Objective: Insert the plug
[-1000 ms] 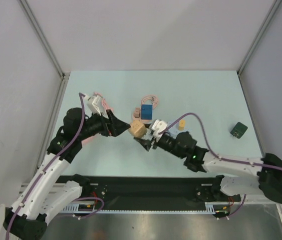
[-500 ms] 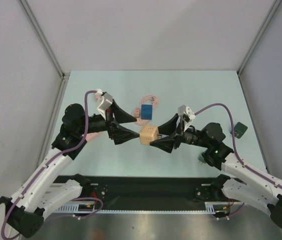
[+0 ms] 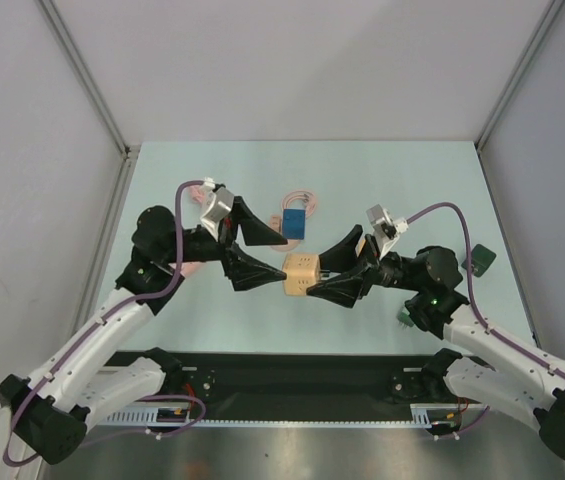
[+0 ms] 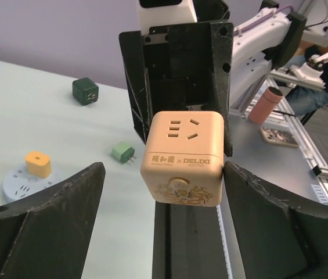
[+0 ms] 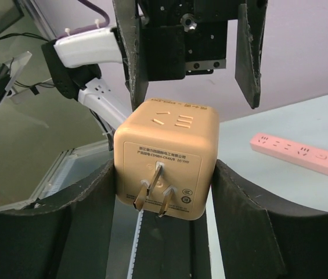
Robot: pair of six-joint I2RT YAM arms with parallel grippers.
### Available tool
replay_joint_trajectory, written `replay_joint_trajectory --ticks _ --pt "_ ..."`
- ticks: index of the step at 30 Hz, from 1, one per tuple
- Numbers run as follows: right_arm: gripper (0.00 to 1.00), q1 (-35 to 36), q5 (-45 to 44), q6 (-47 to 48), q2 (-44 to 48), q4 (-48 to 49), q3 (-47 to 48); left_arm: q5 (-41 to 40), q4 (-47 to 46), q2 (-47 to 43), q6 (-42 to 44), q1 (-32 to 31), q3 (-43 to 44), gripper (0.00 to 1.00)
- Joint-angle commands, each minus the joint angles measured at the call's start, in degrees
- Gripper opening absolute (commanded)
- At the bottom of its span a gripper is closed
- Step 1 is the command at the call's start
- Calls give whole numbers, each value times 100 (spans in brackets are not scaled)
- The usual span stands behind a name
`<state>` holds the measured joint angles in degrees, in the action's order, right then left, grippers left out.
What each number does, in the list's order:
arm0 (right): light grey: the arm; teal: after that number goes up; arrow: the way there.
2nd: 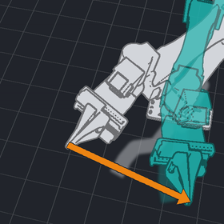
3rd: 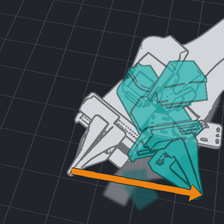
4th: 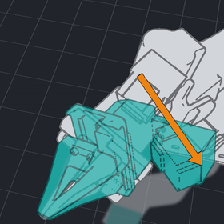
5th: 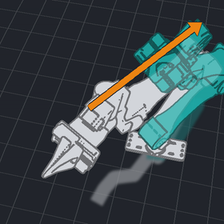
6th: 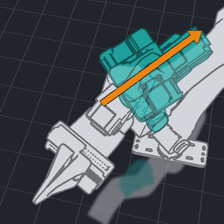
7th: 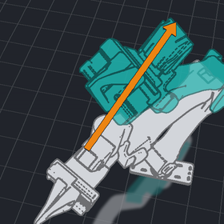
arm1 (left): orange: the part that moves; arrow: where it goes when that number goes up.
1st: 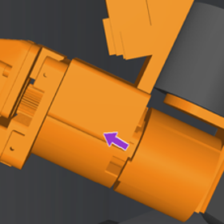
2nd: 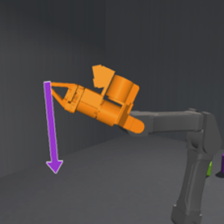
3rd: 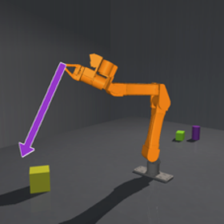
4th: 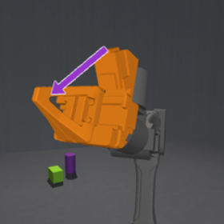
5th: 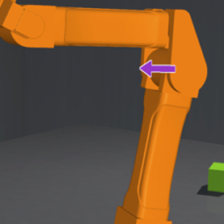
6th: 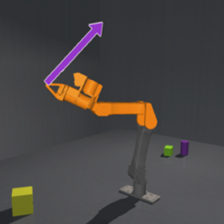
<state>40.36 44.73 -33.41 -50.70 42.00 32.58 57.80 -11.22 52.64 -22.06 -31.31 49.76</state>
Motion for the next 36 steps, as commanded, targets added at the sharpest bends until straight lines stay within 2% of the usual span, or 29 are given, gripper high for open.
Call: replay_joint_trajectory --ticks 1,5,7,11,14,19,25,30,32,33,35,36 --pt "0 -37 106 -394 -10 757 222 267 -932 18 -306 -103 -115 88" --pt "0 -28 71 -395 -63 854 284 328 -1847 35 -1148 -138 -396 86" --pt "0 -28 62 -421 -124 915 310 276 -2145 27 -1300 -209 -536 87" --pt "0 -37 45 -552 -247 1213 302 22 -2244 105 -1441 -463 -616 88" --pt "0 -28 18 -544 -300 1284 284 -76 -2314 176 -1564 -543 -651 85" --pt "0 -28 53 -579 -362 1434 232 -147 -3350 447 -2397 -560 -889 76" --pt "0 -37 53 -562 -397 1548 161 -207 -3940 589 -2645 -666 -1108 73" --pt "0 -46 115 -588 -572 1575 109 -217 -3993 642 -2575 -780 -1109 72" --pt "0 -54 97 -597 -617 1627 82 -199 -4010 686 -2496 -868 -1117 67" --pt "0 -54 71 -605 -643 1627 73 -156 -4063 747 -2487 -894 -1126 53" --pt "2 -107 71 -666 -722 1619 47 -120 -4151 800 -2539 -938 -1135 40" --pt "5 -142 97 -719 -766 1627 47 -76 -4316 835 -2583 -956 -1152 29"
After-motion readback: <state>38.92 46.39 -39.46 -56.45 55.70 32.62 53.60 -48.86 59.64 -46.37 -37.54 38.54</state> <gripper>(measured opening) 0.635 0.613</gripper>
